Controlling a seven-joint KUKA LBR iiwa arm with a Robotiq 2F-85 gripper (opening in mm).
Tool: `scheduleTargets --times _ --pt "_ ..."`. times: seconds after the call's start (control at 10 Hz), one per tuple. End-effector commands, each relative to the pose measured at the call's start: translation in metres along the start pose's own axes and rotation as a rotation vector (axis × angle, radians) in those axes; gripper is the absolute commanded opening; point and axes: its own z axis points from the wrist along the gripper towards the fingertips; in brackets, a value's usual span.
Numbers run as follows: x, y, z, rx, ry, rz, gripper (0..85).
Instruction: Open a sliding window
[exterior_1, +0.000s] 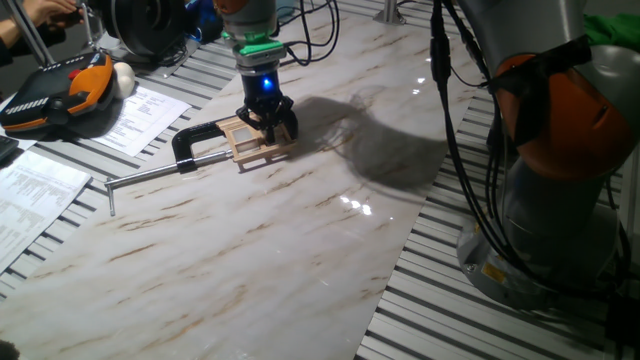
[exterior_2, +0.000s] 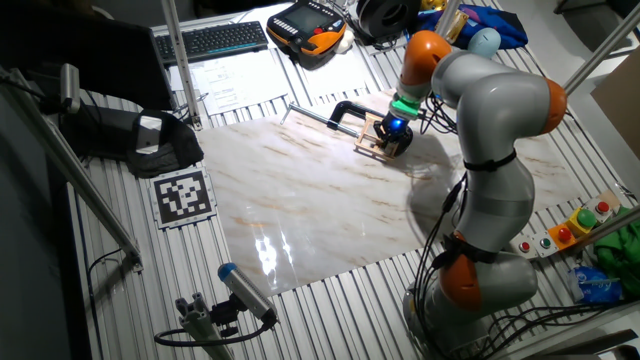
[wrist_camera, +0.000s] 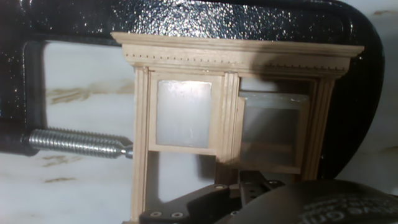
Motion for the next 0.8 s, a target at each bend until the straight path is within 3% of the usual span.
scheduleTargets --times 0.0,0.7 --pt "-0.001 0.000 0.000 0.001 -0.002 -0.002 0.0" --pt "-0.012 0.000 0.000 0.012 -0.011 -0.019 0.0"
